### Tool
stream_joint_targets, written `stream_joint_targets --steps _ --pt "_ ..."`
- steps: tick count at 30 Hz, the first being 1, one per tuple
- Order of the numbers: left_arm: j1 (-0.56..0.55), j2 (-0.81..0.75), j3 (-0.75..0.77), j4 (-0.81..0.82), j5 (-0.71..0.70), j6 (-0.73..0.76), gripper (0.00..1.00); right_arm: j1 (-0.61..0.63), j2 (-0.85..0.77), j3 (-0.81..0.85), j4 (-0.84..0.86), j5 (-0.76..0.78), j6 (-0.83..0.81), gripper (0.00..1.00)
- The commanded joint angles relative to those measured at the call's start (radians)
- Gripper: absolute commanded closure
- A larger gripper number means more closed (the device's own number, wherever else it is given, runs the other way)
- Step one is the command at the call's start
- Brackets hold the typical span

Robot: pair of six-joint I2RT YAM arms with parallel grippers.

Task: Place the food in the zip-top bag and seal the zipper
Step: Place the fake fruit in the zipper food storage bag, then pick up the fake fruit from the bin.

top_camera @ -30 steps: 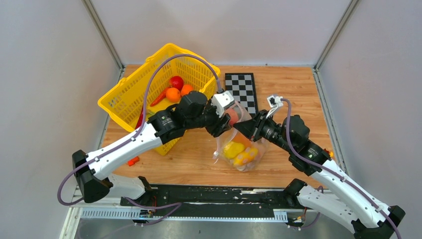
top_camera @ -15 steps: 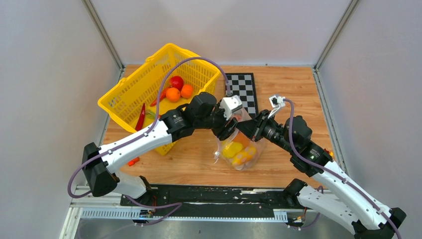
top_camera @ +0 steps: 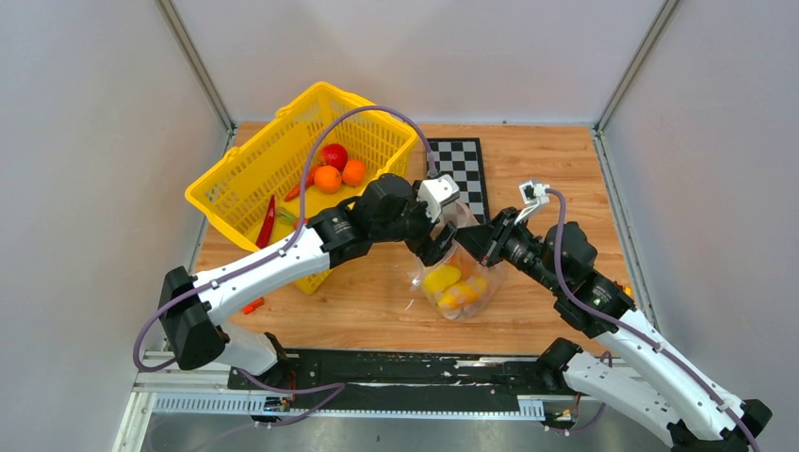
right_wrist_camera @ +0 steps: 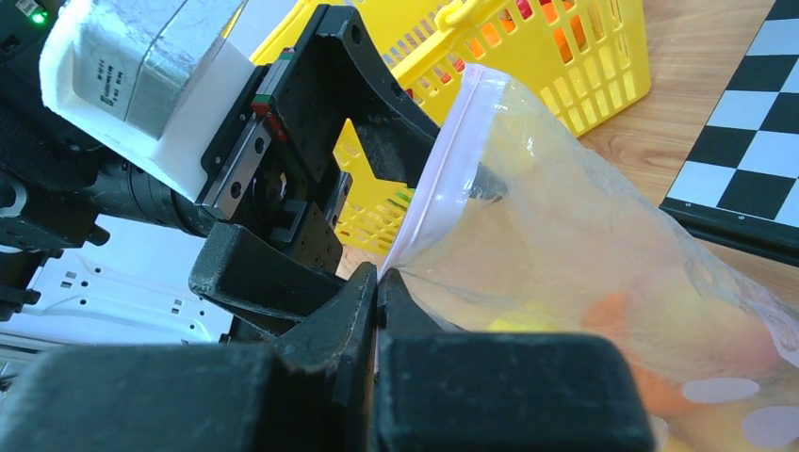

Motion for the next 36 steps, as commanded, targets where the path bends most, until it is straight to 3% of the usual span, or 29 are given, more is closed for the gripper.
stream_joint_targets --steps 1,8,15,24,29,36 --pt "-0.008 -0.046 0.002 0.065 -0.005 -0.018 0.1 0.001 -0.015 0.004 0.025 0.045 0.015 1.0" --pt "-0.008 -0.121 -0.024 0.069 -0.027 -0.004 0.09 -0.001 -0.011 0.008 0.01 0.058 0.009 1.0" --pt "-0.007 -0.211 -0.06 0.052 -0.177 0.032 0.04 0.0 -0.002 0.011 0.007 0.057 0.008 1.0" --pt "0.002 -0.349 -0.144 0.114 -0.562 -0.007 0.0 0.0 -0.001 0.012 0.006 0.058 0.005 1.0" --pt "0.088 -0.41 -0.191 0.112 -0.719 -0.132 0.0 -0.001 -0.008 0.011 0.002 0.06 0.003 1.0" --pt "0.278 -0.37 -0.119 -0.093 -0.788 -0.347 0.0 -0.001 -0.012 0.01 0.001 0.058 0.01 1.0"
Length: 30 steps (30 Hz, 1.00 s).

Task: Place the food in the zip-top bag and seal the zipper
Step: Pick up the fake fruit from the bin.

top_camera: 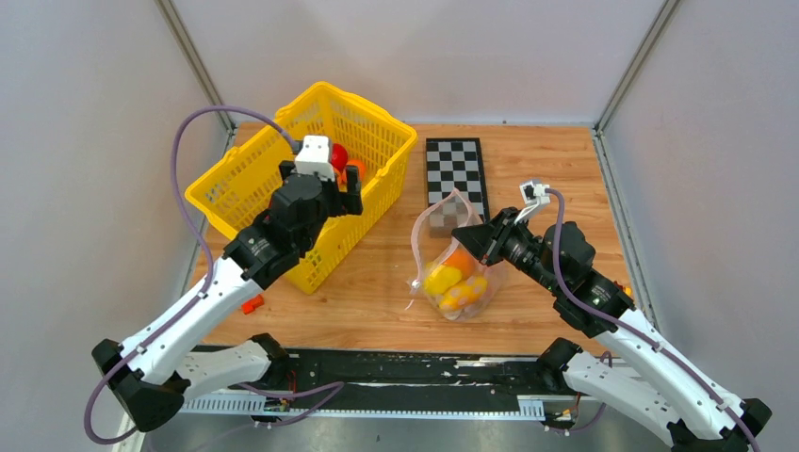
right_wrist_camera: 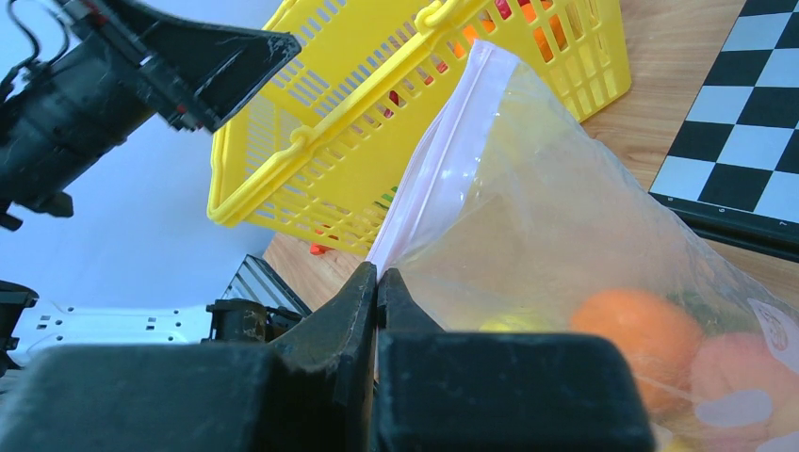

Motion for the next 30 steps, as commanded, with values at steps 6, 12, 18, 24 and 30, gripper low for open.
stream_joint_targets --steps 6,12,18,24,30 --pt "0.186 0.14 0.171 -0.308 -0.102 -0.27 0.0 -0.001 -0.02 0.012 0.012 0.015 0.006 1.0" --pt "0.277 0.23 0.221 -0.414 -0.052 -0.292 0.0 -0.001 -0.026 0.007 0.008 0.024 0.009 1.0" --pt "0.367 0.343 0.284 -0.524 0.008 -0.239 0.0 -0.001 -0.021 0.009 0.009 0.012 0.01 1.0" --pt "0.498 0.474 0.357 -0.549 0.207 -0.054 0.0 0.0 -0.026 0.007 0.008 0.013 0.007 1.0" --pt "0.519 0.623 0.455 -0.428 0.205 -0.174 0.0 0.0 -0.022 0.009 0.012 0.013 0.002 1.0"
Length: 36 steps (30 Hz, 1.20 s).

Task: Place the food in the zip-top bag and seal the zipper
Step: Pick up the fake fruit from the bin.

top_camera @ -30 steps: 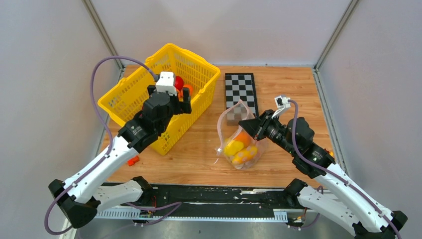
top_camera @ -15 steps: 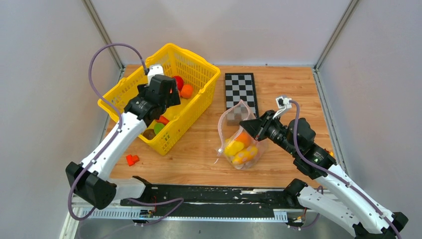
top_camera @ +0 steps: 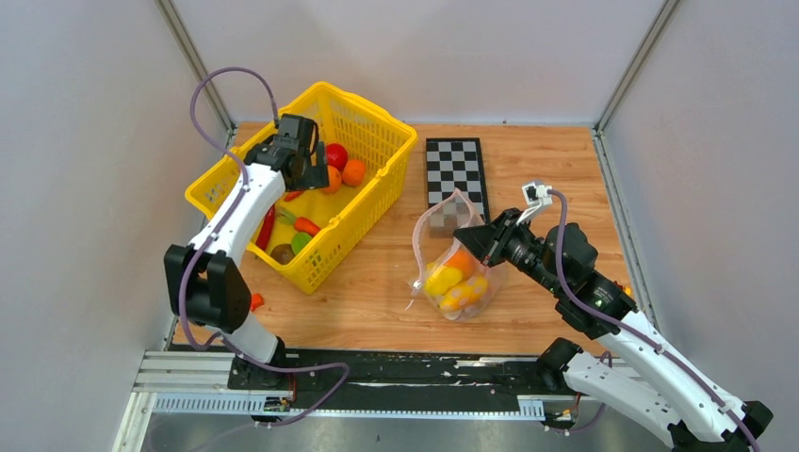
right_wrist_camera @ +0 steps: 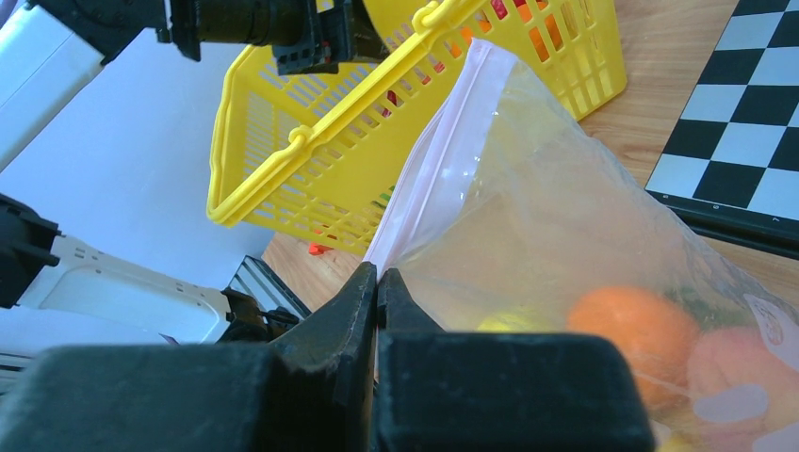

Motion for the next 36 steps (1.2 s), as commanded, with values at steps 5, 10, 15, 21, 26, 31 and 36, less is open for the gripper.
stream_joint_targets --steps 5,10,15,21,26,31,36 --pt "0.002 0.202 0.152 0.242 0.05 -0.21 0.0 -0.001 -0.004 0.014 0.019 0.004 -0.005 1.0" --pt "0.002 0.315 0.141 0.405 -0.019 -0.281 0.0 -0.001 -0.007 0.02 0.012 0.019 -0.006 1.0" --pt "0.003 0.468 0.247 0.375 -0.1 -0.319 0.0 -0.001 -0.007 0.021 0.009 0.028 -0.008 1.0" --pt "0.009 0.546 0.238 0.439 -0.147 -0.341 0.0 -0.001 0.003 0.041 -0.013 0.032 -0.027 1.0" --pt "0.017 0.592 0.2 0.515 -0.134 -0.328 0.06 -0.001 0.008 0.039 -0.009 0.03 -0.029 1.0" --pt "0.02 0.604 0.192 0.534 -0.129 -0.3 0.17 -0.001 0.018 0.041 -0.007 0.026 -0.029 1.0" --pt "0.024 0.544 0.125 0.555 -0.129 -0.303 0.36 -0.001 0.025 0.044 -0.005 0.024 -0.029 1.0"
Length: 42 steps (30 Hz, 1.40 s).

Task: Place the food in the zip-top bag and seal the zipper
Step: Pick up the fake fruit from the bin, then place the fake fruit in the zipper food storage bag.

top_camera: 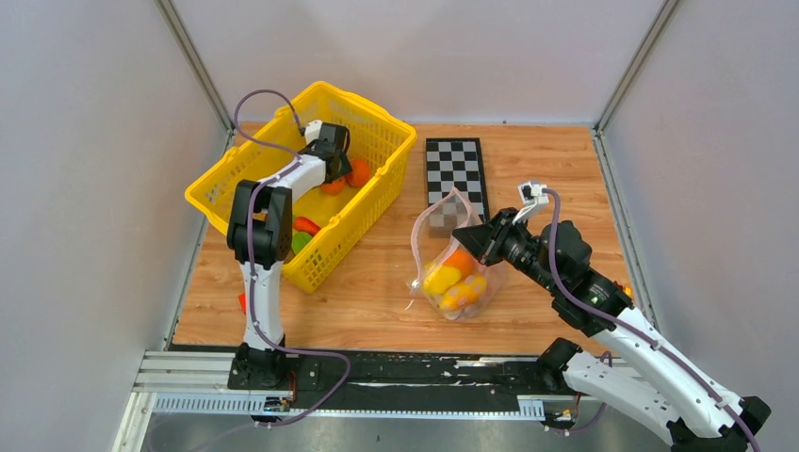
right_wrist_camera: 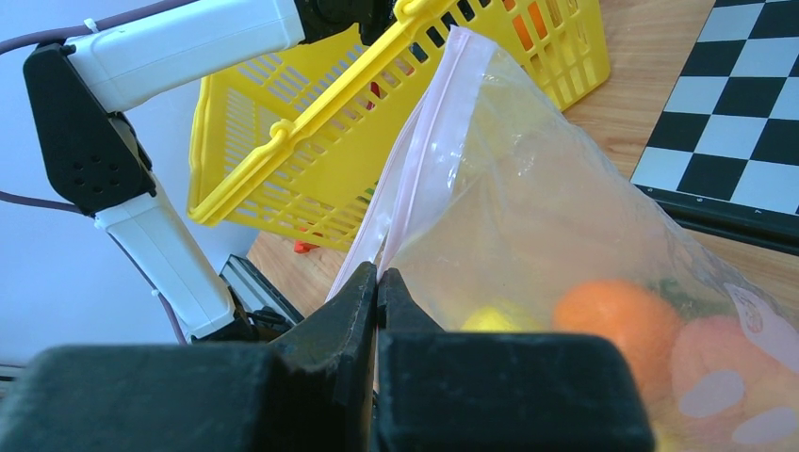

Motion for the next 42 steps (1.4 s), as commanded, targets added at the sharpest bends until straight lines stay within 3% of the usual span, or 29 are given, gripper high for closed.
stream_joint_targets --steps 1,9,19,33,42 --pt "0.019 -0.077 -0.084 0.086 -0.032 -0.011 0.39 -0.001 0.001 0.041 0.006 0.004 -0.014 1.0" --pt "0.019 -0.359 -0.369 0.198 0.035 -0.013 0.5 -0.001 -0.007 0.03 0.015 -0.002 -0.001 1.0" --pt "0.019 -0.721 -0.679 0.258 0.129 0.005 0.51 -0.001 -0.016 0.022 0.017 -0.005 0.005 1.0" --pt "0.019 -1.083 -0.83 0.229 0.175 -0.004 0.52 -0.001 -0.013 0.009 0.036 -0.017 0.018 1.0" --pt "0.019 -1.207 -0.794 0.214 0.254 0.008 0.54 -0.001 -0.027 0.002 0.035 -0.013 0.012 1.0"
